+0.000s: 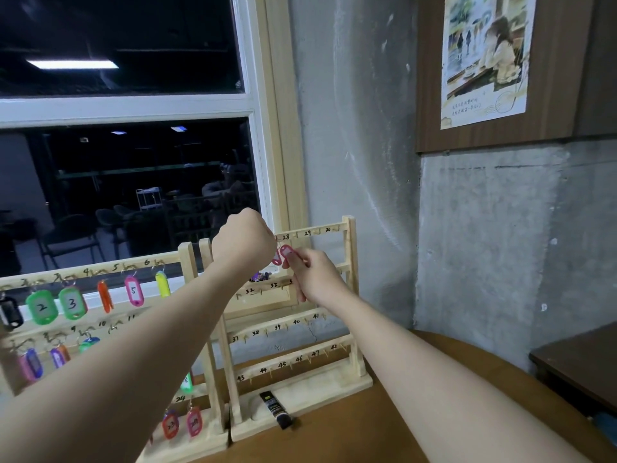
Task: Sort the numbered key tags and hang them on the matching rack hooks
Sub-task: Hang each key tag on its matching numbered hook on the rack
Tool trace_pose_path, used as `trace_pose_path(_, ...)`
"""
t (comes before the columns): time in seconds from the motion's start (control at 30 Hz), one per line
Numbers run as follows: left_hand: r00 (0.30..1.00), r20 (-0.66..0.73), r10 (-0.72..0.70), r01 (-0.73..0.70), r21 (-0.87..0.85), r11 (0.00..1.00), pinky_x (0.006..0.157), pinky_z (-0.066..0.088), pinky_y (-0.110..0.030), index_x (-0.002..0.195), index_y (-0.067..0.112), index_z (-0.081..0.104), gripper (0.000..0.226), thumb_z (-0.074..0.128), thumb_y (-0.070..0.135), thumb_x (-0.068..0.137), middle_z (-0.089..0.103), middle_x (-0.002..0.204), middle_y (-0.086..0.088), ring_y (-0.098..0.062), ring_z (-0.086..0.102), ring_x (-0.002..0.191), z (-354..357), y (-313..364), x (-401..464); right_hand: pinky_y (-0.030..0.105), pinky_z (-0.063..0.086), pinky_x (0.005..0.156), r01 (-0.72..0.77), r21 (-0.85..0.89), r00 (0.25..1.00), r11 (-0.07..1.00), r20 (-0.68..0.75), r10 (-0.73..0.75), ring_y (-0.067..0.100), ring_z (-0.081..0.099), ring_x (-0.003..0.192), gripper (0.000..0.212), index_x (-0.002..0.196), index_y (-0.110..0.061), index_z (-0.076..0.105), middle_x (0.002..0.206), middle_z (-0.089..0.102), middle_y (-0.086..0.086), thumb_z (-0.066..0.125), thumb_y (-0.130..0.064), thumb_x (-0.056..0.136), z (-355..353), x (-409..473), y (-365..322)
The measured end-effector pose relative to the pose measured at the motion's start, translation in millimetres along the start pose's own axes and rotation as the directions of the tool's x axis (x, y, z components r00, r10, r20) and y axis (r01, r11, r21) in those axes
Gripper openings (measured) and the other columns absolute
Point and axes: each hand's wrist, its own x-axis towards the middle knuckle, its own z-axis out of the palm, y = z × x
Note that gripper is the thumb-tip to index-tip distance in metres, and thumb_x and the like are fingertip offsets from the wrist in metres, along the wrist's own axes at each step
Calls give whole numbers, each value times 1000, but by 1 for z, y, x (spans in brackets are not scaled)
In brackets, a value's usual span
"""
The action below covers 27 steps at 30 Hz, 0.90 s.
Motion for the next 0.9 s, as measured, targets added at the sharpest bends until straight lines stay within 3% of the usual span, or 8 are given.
trace_pose_path(0.17,999,25,28,-30,70,997,53,50,-29,86,12,71,20,54,1,82,68,73,-7,-27,65,64,-2,0,-4,16,33,38,-29,-30,999,999,-24,28,8,45,35,35,95,-16,65,56,52,-10,46,-44,106,-14,-11,3)
trace_pose_path(0.3,998,61,20,-22,39,999,60,59,-39,85,9,72,19,57,-2,82,71,72,-9,-30,71,67,6,-10,-15,27,39,52,-80,-74,997,994,-19,79,17,50,48,41,93,1,64,61,52,6,44,-32,107,-23,-21,15)
trace_pose_path(0.47,990,140,-16,19,-26,999,61,63,-42,82,7,74,18,57,1,86,73,67,-9,-28,73,63,18,-26,-35,20,41,45,-122,-102,992,987,-4,122,14,54,48,32,91,-13,69,61,57,-2,47,-30,107,-46,-57,28)
trace_pose_path(0.67,967,254,9,15,-92,996,63,63,-45,72,10,74,20,60,5,87,74,70,-5,-25,72,62,51,-33,-81,23,33,42,-274,-116,961,955,-4,276,12,48,46,29,94,-7,70,60,52,0,51,-25,105,-92,-120,71)
trace_pose_path(0.77,928,367,63,-17,-128,992,64,63,-43,68,12,74,19,64,11,85,73,66,-5,-25,71,62,79,-29,-120,20,32,42,-367,-219,930,904,-57,363,11,45,45,24,89,-6,71,54,52,-6,56,-21,102,-128,-170,98)
trace_pose_path(0.83,869,483,111,-47,-142,989,66,62,-42,72,8,75,18,66,16,86,73,67,-7,-24,71,63,103,-23,-150,15,32,46,-407,-352,913,843,-130,387,1,48,45,21,82,-10,72,49,55,-12,62,-18,99,-150,-208,121)
trace_pose_path(0.9,801,576,164,-83,-165,983,69,62,-40,78,9,77,16,69,21,85,75,74,-9,-24,71,66,128,-15,-181,12,35,52,-450,-439,892,778,-178,415,-3,54,56,19,81,-17,73,57,61,-14,65,-20,97,-166,-243,142)
